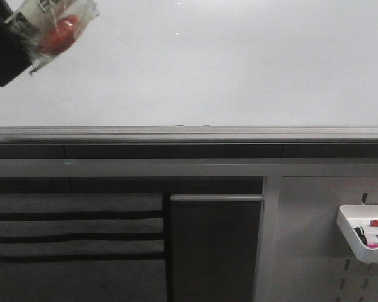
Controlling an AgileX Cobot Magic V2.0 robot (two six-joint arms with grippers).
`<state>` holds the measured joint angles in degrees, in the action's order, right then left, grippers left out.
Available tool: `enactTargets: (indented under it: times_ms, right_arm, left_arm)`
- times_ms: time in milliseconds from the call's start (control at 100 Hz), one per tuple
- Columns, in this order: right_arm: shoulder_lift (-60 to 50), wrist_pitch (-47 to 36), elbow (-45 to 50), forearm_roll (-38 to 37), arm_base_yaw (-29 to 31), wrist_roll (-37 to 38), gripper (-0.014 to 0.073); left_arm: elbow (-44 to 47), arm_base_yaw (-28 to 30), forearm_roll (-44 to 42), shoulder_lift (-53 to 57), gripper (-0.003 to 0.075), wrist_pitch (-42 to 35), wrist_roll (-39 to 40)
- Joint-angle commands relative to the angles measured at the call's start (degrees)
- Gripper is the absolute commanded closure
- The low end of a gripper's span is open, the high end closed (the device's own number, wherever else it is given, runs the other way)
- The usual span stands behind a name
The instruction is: Write number 3 on whiteboard
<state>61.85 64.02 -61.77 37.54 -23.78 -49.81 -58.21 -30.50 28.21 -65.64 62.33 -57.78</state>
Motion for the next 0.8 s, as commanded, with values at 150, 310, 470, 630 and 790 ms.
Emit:
enactTargets:
  times_ms: [150,310,470,630,790]
  right_arm:
    - [9.9,-0.9,-10.9,0.5,-9.7,-2.6,0.0044]
    - [15.1,-2.6,-14.2,0.0,-15.3,-5.4,0.0048]
    - [17.6,-4.1,-16.2,-0.3,-17.7,-7.9,0.0151]
    - [17.9,-5.2,-17.0,-0.3,-18.1,-8.7,0.0231]
    - [17.9,-5.7,-17.1,-0.3,-18.2,-9.6,0.0244]
  left_arm:
    - [-1.9,-4.0,2.6,1.1,0.0738,-0.8,-0.6]
    - [-1.9,-4.0,2.6,1.1,0.0738,-1.1,-0.6]
    - [-1.9,-4.0,2.6,1.1,0.0738,-1.2,-0.6]
    - [-1.9,-4.0,2.6,1.1,0.0738,-1.3,-0.6]
    - [-1.9,-4.0,2.6,1.1,0.0738,-1.4,-0.6]
